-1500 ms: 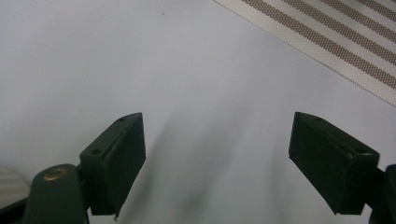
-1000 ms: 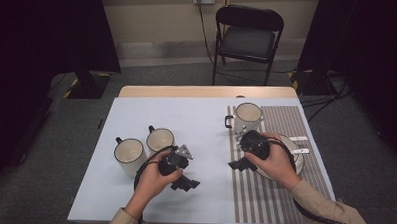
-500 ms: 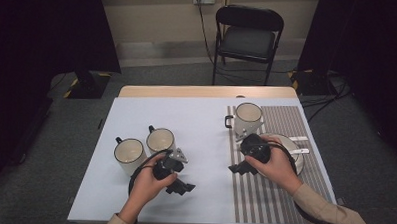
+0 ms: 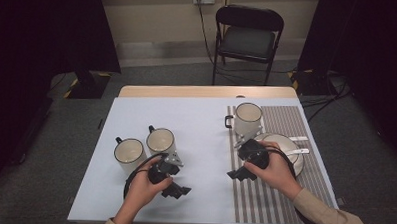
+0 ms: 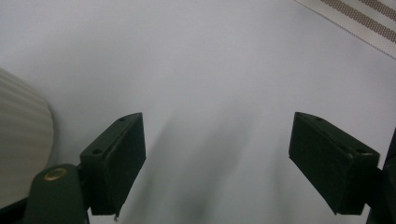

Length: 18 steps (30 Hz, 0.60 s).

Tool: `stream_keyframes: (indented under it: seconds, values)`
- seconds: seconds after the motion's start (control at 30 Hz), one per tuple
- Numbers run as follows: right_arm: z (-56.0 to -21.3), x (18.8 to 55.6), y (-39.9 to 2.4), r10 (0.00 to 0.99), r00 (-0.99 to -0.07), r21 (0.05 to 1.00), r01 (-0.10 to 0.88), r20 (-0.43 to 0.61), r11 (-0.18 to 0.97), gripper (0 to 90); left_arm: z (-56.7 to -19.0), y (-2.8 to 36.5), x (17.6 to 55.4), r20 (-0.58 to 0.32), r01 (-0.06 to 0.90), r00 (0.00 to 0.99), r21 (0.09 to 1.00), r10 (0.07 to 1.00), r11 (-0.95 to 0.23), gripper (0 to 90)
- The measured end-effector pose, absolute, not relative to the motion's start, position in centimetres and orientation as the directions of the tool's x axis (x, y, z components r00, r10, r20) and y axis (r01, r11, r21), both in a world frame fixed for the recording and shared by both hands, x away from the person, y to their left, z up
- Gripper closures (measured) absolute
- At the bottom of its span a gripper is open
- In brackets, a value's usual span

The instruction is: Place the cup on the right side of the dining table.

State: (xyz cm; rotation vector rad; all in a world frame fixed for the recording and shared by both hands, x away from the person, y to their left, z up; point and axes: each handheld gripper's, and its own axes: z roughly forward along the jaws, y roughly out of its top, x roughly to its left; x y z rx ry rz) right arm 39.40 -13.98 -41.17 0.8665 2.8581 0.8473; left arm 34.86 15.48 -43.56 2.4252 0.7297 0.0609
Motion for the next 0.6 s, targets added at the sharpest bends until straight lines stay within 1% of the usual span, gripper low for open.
stream_keyframes:
  seconds: [0.6]
  values:
    - [-42.0, 38.1, -14.4, 0.514, -0.846, 0.518, 0.505, 0.139, 0.690, 17.2, -43.8, 17.4, 33.8, -0.118, 0.496, 0.840, 0.565, 0.530, -0.659, 18.7]
